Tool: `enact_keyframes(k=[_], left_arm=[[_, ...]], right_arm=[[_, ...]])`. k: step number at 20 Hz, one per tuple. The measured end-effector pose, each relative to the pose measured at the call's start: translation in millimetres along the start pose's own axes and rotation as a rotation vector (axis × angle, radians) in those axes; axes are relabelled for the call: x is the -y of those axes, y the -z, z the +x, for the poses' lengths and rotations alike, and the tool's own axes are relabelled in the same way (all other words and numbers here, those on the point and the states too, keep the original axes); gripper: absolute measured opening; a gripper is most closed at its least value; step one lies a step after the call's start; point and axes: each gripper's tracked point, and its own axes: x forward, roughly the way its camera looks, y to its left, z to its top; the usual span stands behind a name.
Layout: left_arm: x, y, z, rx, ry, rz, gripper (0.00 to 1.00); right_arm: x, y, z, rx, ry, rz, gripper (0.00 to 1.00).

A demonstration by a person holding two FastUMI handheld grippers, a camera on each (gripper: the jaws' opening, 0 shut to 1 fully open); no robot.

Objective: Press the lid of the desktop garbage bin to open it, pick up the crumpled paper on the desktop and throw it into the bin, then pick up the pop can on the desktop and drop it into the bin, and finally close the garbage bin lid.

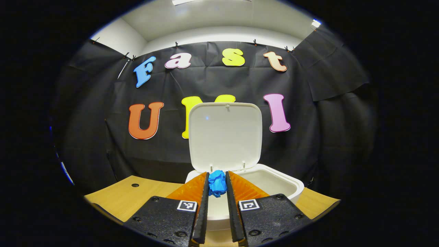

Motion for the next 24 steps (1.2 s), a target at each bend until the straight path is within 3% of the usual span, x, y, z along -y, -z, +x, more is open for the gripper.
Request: enact_keyframes(k=[4, 6, 8, 9, 12, 24], left_arm=[[2.6, 3.0, 4.7, -0.013, -0.005, 0.019, 0.37], [6.0, 5.6, 5.9, -0.024, 0.001, 0.021, 0.53], [6.6, 3.6, 4.9, -0.016, 0.006, 0.018, 0.62], [7.8, 2.2, 4.4, -0.011, 0.009, 0.017, 0.86], [7.1, -1.5, 0.1, 0.000, 0.005, 0.016, 0.97], [-28.5, -7.5, -40.0, 0.030, -0.059, -0.016, 0.97]], right_arm=[[2.5, 3.5, 7.8, -0.018, -0.006, 0.019, 0.81], [0.4, 4.4, 6.9, -0.020, -0.011, 0.015, 0.81], [2.0, 3.3, 5.5, -0.013, -0.008, 0.012, 0.81], [3.6, 2.0, 6.4, -0.010, -0.005, 0.013, 0.82], [3.3, 3.0, 6.6, -0.015, -0.003, 0.012, 0.81], [-6.4, -25.8, -7.5, 0.038, -0.001, -0.045, 0.81]])
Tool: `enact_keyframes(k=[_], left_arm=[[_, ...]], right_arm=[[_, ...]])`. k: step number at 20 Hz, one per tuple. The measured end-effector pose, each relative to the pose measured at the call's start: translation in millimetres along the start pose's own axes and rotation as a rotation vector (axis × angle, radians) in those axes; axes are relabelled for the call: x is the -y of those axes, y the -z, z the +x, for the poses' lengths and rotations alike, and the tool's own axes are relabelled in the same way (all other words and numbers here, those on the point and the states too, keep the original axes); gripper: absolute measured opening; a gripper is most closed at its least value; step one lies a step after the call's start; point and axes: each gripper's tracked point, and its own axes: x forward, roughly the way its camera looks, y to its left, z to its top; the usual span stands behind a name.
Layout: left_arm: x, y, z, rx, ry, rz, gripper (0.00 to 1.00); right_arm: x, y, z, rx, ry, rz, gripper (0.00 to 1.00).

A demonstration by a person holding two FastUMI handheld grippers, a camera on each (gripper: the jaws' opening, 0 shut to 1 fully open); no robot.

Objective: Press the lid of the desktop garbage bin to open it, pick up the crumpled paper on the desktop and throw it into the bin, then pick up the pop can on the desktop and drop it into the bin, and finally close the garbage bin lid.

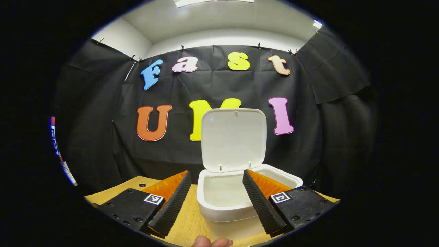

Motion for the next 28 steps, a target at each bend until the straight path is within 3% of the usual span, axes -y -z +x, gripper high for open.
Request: enact_keyframes(k=[7, 13, 18, 22, 28], left_arm=[[-42.5, 2.0, -29.8, 0.007, -0.058, -0.012, 0.97], [-74.1, 21.4, -48.3, -0.041, -0.107, -0.063, 0.97], [-93.8, 25.4, -58.7, -0.048, -0.133, -0.048, 0.98], [-104.6, 27.2, -64.8, -0.051, -0.155, -0.037, 0.98], [-106.6, 29.2, -67.2, -0.059, -0.160, -0.037, 0.98]], right_arm=[[-15.8, -80.7, -9.0, 0.122, -0.038, -0.087, 0.81], [-48.1, -177.2, -1.6, 0.199, -0.129, -0.168, 0.81], [-88.2, -230.6, 20.9, 0.183, -0.245, -0.180, 0.81], [-105.9, -260.2, 56.7, 0.159, -0.270, -0.168, 0.82], [-120.0, -270.4, 114.0, 0.071, -0.260, -0.154, 0.81]])
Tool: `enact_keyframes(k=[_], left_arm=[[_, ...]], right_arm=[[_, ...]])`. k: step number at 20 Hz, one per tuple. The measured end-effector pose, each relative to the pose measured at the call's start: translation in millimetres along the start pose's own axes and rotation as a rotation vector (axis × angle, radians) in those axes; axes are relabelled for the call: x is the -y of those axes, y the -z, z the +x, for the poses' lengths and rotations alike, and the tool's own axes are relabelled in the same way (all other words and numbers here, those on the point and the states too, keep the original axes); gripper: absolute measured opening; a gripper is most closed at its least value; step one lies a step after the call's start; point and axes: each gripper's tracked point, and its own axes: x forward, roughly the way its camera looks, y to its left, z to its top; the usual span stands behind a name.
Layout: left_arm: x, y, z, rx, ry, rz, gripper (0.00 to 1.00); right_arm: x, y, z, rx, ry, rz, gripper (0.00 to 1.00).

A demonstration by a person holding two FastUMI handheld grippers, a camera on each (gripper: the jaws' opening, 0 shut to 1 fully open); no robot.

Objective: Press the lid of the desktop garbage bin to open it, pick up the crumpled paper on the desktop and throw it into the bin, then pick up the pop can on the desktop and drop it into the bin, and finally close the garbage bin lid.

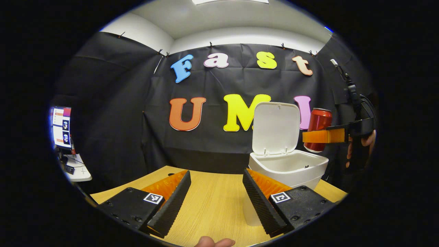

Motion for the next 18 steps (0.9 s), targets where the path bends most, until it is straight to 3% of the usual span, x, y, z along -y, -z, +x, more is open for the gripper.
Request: enact_keyframes(k=[6, 18], left_arm=[[-2.2, 2.8, 1.5, -0.001, -0.003, 0.009, 0.98], [-4.6, 10.1, 3.8, -0.021, -0.004, 0.001, 0.98]], right_arm=[[0.0, 10.8, 27.5, -0.055, 0.003, 0.021, 0.81], [6.2, 6.0, 27.6, -0.042, 0.034, 0.018, 0.84]])
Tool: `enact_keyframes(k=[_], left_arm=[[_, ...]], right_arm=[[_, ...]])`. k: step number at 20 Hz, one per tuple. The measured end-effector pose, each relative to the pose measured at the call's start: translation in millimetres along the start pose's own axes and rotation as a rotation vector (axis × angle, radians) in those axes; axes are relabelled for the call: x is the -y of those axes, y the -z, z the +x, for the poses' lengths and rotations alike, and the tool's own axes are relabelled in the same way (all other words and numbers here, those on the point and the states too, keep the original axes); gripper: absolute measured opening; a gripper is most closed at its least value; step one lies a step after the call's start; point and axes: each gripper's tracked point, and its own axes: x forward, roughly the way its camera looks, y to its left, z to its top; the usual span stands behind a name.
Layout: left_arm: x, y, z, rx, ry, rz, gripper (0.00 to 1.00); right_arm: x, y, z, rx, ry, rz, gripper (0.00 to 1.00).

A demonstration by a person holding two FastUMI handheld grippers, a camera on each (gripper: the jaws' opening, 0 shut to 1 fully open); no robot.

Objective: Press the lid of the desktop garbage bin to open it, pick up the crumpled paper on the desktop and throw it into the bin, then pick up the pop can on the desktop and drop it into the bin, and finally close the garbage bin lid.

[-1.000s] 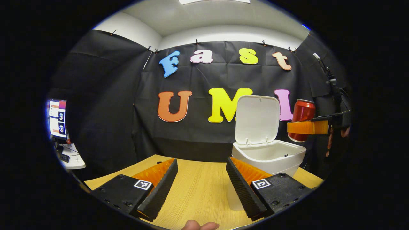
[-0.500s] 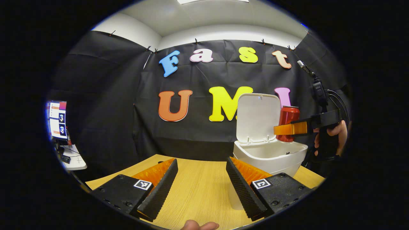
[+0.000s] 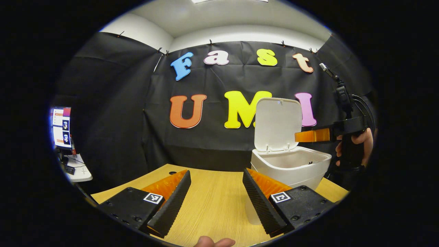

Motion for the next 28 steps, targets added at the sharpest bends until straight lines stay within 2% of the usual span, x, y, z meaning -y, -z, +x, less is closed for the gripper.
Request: enact_keyframes(k=[9, 11, 17, 20, 23, 25, 28], left_arm=[[0.8, -1.8, -2.4, 0.015, 0.007, 0.013, 0.98], [0.1, 0.9, -2.9, 0.010, 0.009, 0.004, 0.98], [3.3, 6.2, -11.4, -0.004, 0.031, 0.006, 0.98], [0.0, 4.3, -14.8, -0.005, 0.033, -0.016, 0.98], [-1.7, -6.7, -17.5, 0.003, 0.037, -0.018, 0.98], [-3.4, -19.0, -19.9, 0.028, 0.038, -0.009, 0.98], [2.3, -32.9, -22.2, 0.052, 0.065, -0.005, 1.00]], right_arm=[[-3.5, -31.9, -21.2, 0.074, 0.020, -0.009, 0.84], [-9.4, -43.7, -25.9, 0.083, 0.004, -0.008, 0.83], [-9.8, -117.4, -31.9, 0.161, 0.045, -0.030, 0.84], [-12.6, -147.6, -19.3, 0.195, 0.067, -0.057, 0.84], [-18.9, -157.8, -0.2, 0.170, 0.068, -0.040, 0.92], [-18.6, -166.2, 11.0, 0.171, 0.080, -0.043, 0.83], [-24.9, -171.8, 33.9, 0.138, 0.063, -0.046, 0.87]])
